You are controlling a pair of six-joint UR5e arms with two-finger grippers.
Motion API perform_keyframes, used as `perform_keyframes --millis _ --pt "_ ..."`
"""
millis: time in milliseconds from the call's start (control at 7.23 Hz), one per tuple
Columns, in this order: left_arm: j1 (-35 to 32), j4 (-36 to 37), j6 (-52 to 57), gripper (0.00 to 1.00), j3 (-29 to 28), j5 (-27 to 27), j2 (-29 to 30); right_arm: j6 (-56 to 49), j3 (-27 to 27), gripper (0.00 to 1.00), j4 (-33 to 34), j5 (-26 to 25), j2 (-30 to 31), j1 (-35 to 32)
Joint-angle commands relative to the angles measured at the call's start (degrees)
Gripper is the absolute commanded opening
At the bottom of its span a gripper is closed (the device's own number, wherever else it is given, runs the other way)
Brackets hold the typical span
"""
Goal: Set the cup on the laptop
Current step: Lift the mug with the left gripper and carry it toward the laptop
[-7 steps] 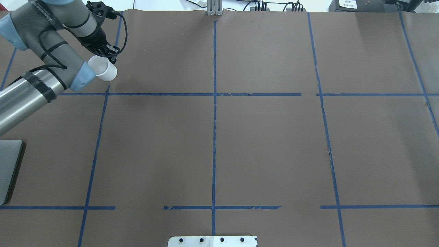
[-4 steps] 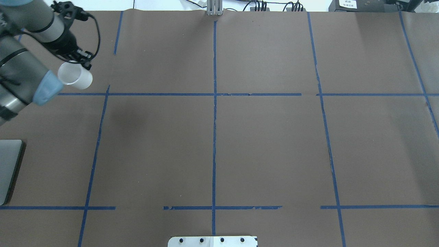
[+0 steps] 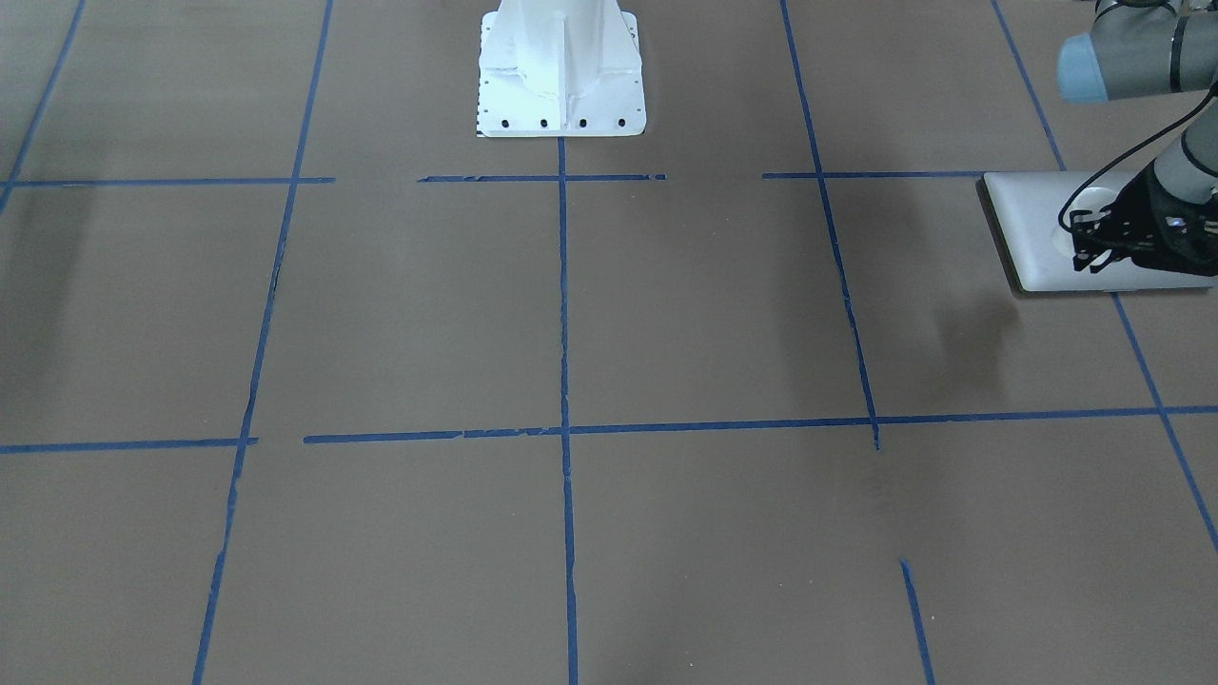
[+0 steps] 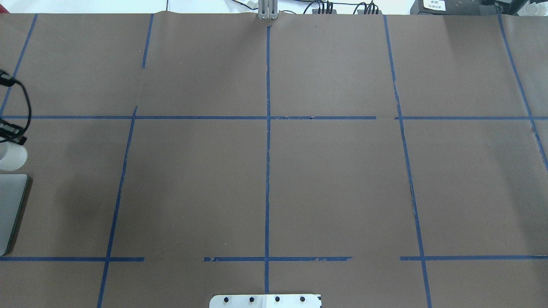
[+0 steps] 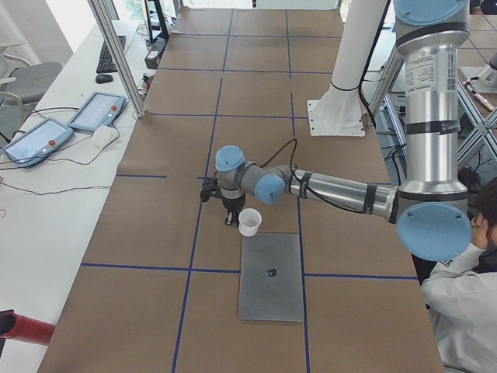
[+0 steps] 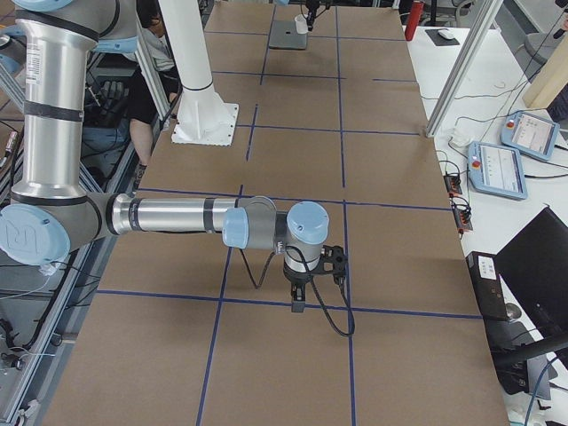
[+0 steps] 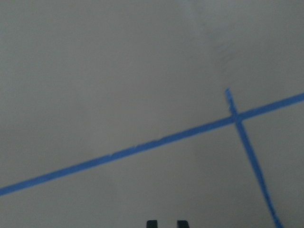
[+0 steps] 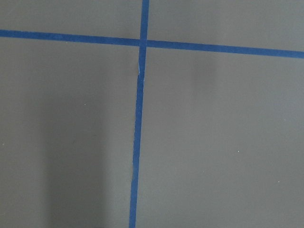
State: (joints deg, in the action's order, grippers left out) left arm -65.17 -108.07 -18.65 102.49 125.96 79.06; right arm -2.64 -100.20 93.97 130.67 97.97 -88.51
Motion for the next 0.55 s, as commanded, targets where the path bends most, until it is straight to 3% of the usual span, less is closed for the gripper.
perform_keyframes --millis 0,277,415 --pt "-1.80 -13.71 -7.66 0.00 -6.12 0.08 -7.60 0.00 0.00 1.00 -0.01 0.02 0.02 0.00" --pt "-1.54 -20.57 -14.03 0.00 -11.93 0.95 -7.25 0.00 0.00 1.00 0.07 0.02 0.02 0.00" --pt "-1.45 -20.95 -17.70 0.00 -12.05 6.18 -7.16 0.00 0.00 1.00 -0.01 0.02 0.02 0.00"
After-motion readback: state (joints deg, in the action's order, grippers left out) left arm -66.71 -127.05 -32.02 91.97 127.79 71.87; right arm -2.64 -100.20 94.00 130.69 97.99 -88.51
